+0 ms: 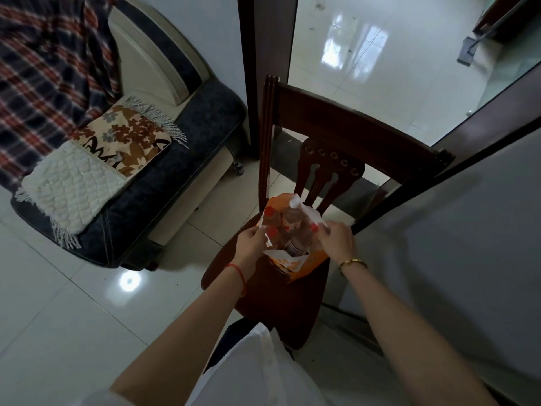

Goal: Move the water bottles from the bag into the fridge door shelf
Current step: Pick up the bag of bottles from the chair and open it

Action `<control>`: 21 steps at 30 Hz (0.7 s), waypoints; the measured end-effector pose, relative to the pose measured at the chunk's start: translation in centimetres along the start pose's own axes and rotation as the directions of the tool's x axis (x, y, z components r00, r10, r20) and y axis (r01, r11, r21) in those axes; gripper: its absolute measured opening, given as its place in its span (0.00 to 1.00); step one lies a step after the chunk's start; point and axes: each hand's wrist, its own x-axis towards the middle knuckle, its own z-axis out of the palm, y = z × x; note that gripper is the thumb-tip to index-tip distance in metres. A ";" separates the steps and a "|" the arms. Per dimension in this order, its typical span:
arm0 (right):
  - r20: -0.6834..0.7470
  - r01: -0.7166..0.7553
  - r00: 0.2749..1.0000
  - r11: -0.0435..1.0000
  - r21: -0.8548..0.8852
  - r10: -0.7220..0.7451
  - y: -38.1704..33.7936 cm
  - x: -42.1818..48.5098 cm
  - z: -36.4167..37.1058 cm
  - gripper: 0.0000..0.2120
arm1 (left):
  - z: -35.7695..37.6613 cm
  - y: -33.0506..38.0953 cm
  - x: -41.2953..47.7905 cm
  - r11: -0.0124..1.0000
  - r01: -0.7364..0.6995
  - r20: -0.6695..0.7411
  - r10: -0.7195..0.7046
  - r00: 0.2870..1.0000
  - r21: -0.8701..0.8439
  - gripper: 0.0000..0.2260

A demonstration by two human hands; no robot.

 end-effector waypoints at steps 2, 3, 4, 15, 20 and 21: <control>-0.031 -0.044 0.998 0.992 0.120 0.048 -0.5 -0.4 -0.3 0.19 | -0.1 0.1 -0.7 1.000 0.001 0.023 0.000 1.000 -0.003 0.12; -0.040 -0.066 0.996 0.981 0.185 0.074 -0.7 -0.6 -0.5 0.19 | -0.2 0.0 -1.2 1.000 0.002 0.040 -0.002 0.999 0.014 0.12; -0.055 -0.084 0.993 0.966 0.244 0.100 -1.0 -0.8 -0.7 0.19 | -0.4 -0.2 -1.6 0.999 0.007 0.060 -0.010 0.998 0.040 0.13; -0.105 -0.157 0.964 0.844 0.514 0.244 -0.1 -7.7 -0.8 0.15 | -2.3 -1.9 -6.5 0.996 -0.059 0.099 0.052 0.994 0.065 0.11; -0.120 -0.126 0.968 0.841 0.526 0.220 1.0 -12.7 -1.5 0.16 | -2.8 -2.4 -10.8 0.993 -0.100 0.125 0.093 0.988 0.057 0.12; -0.117 -0.115 0.971 0.838 0.534 0.208 1.2 -13.8 -1.7 0.16 | -3.0 -2.7 -11.8 0.992 -0.109 0.127 0.101 0.987 0.063 0.12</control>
